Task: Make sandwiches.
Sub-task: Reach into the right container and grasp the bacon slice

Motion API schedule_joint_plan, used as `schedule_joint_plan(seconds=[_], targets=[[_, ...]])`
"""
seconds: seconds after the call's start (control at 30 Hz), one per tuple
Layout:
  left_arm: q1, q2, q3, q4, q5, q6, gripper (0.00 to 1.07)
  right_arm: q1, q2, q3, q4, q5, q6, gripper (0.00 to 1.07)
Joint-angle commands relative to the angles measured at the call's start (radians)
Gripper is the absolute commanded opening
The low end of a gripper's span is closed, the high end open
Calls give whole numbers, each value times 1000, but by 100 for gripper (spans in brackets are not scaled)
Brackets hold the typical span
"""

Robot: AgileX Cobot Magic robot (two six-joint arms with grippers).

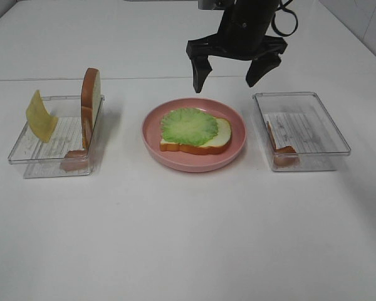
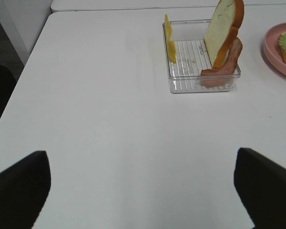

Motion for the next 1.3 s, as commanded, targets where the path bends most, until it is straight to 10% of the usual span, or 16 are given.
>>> schedule_joint_plan(seconds=[0.03, 0.7, 1.3], targets=[[3, -14, 0, 3, -8, 0, 102, -6, -30, 19, -94, 117, 38, 99], [3, -14, 0, 8, -8, 0, 102, -122, -171, 465, -41, -61, 22, 96], [3, -14, 0, 8, -8, 0, 102, -121, -116, 470, -26, -164, 16, 94]])
